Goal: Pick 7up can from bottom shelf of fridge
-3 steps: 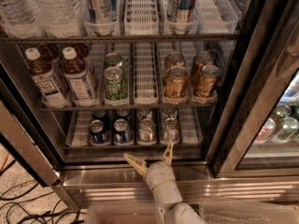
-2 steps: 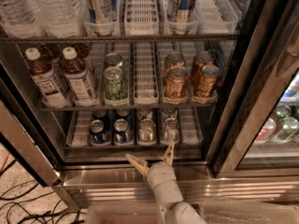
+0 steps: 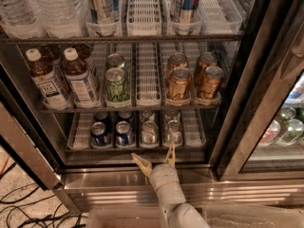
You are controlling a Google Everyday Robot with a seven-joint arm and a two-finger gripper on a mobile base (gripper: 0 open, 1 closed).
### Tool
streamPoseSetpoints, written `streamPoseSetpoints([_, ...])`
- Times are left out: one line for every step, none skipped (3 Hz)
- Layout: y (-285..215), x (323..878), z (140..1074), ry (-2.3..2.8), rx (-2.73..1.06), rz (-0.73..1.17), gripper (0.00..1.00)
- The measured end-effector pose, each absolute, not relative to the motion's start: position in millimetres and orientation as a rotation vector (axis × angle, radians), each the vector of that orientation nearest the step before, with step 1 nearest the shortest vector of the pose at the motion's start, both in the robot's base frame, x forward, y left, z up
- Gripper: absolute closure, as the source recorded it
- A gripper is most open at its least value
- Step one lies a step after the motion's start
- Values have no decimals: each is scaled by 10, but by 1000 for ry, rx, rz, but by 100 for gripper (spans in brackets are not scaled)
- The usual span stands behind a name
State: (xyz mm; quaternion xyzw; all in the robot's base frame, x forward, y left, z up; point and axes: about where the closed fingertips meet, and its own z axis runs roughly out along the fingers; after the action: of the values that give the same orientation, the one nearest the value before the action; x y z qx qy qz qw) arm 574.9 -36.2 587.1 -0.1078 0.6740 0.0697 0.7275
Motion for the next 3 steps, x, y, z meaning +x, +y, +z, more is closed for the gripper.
streamPoseSetpoints([-362, 5749, 5872, 1486, -238, 154, 29])
streamPoseSetpoints([-356, 5758, 5883, 1484, -242, 153, 30])
streamPoseSetpoints([-329, 5823, 5945, 1476, -270, 154, 30])
